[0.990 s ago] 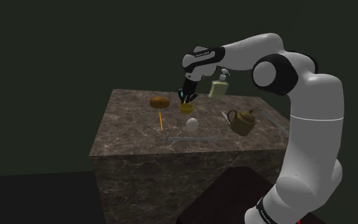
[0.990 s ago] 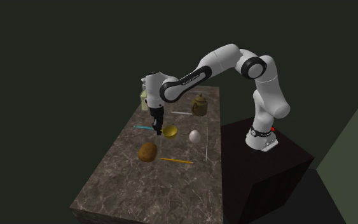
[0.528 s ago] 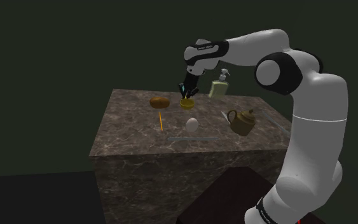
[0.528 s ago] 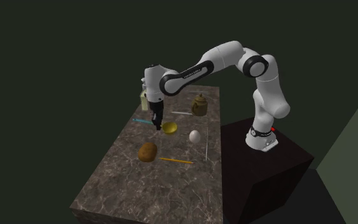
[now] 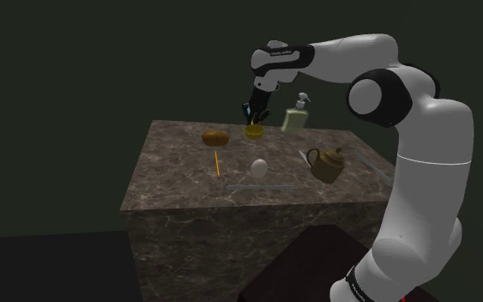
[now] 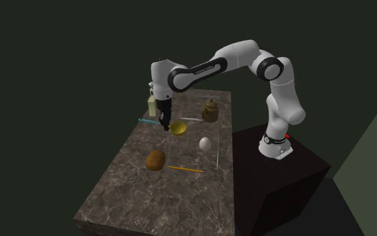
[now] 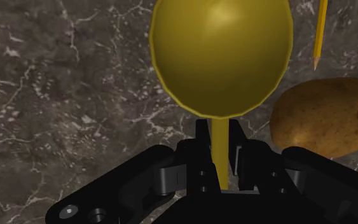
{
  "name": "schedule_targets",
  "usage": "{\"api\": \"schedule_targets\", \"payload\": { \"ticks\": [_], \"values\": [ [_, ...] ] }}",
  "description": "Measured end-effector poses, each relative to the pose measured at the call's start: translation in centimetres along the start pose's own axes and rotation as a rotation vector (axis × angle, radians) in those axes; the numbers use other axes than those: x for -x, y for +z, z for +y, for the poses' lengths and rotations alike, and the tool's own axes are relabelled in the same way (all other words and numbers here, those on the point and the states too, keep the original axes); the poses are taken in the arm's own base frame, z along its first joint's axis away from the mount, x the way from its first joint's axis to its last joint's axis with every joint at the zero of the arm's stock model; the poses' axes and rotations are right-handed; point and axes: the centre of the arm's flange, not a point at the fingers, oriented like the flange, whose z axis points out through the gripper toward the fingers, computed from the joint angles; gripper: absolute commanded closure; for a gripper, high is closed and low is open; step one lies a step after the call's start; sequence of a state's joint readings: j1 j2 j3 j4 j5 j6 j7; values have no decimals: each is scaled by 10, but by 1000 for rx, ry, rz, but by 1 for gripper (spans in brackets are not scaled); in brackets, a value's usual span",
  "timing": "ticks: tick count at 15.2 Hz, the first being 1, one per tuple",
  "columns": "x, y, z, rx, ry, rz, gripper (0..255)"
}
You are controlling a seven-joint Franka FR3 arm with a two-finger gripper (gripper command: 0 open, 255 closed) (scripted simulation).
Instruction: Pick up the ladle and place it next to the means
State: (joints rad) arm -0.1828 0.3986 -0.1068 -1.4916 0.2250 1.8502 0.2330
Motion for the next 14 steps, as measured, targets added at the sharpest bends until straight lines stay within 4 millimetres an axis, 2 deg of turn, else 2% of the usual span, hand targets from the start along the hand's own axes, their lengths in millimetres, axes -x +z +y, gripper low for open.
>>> {"api": "schedule_targets", "payload": {
  "ticks": [2, 5, 14],
  "values": [
    [1, -10, -2, 0, 0, 0, 255],
    [17, -16, 19, 0, 0, 0, 255],
    [81, -27, 117, 0, 1, 0, 255]
  ]
}}
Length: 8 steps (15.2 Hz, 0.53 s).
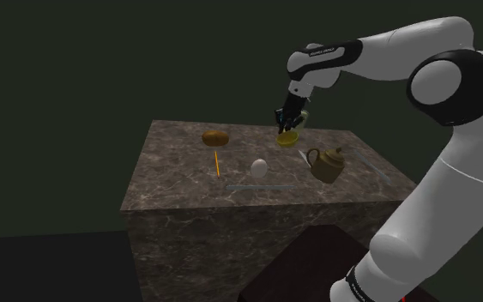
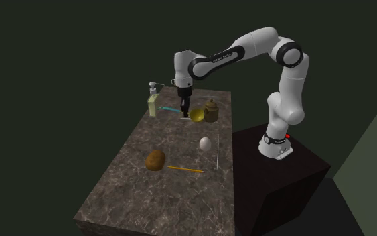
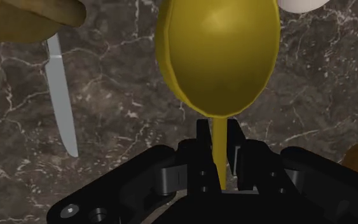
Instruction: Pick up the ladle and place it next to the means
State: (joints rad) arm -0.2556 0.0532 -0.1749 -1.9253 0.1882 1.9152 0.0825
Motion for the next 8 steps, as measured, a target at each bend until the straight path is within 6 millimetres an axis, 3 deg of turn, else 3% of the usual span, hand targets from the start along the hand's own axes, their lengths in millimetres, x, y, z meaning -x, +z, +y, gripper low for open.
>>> {"api": "schedule_targets", "payload": {
  "ticks": [8],
  "values": [
    [56, -14, 87, 0, 0, 0, 255]
  ]
}}
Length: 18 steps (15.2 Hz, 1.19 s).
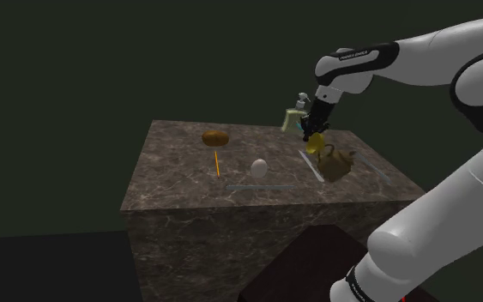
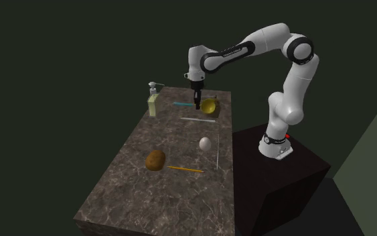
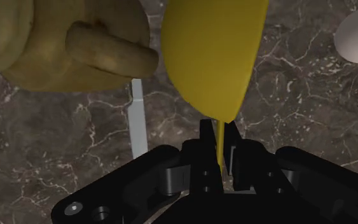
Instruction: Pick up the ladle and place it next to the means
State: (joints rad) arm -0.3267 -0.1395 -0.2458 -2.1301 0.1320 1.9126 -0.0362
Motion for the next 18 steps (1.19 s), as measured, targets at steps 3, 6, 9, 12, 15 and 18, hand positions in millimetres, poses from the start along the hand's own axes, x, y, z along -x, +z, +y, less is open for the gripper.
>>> {"api": "schedule_targets", "payload": {
  "ticks": [3, 6, 9, 12, 15, 18],
  "values": [
    [21, -1, 34, 0, 1, 0, 255],
    [40, -5, 67, 0, 1, 0, 255],
    [61, -6, 101, 0, 1, 0, 255],
    [85, -9, 135, -1, 0, 0, 255],
    [107, -13, 168, 0, 1, 0, 255],
    [124, -23, 196, -23, 1, 17, 255]
  ]
}}
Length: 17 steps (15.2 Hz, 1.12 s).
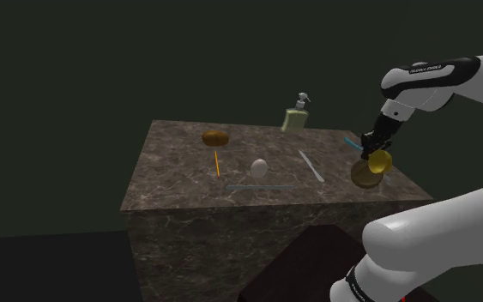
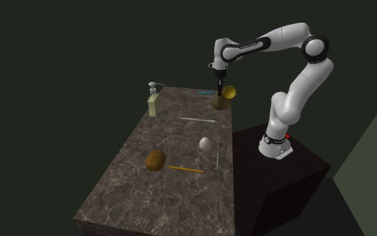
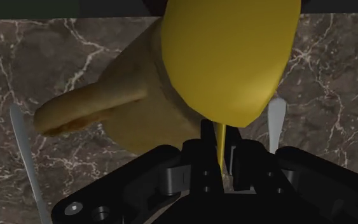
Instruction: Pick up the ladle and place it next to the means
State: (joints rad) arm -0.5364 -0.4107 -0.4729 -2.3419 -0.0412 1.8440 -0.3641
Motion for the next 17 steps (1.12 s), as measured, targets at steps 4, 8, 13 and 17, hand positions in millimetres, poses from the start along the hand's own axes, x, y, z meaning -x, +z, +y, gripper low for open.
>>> {"api": "schedule_targets", "payload": {
  "ticks": [4, 8, 13, 17],
  "values": [
    [20, -3, 25, -83, 23, 47, 255],
    [12, 13, 23, -232, 91, 146, 255],
    [11, -11, 7, -179, 113, 253, 0],
    [13, -27, -3, -44, 117, 335, 0]
  ]
}}
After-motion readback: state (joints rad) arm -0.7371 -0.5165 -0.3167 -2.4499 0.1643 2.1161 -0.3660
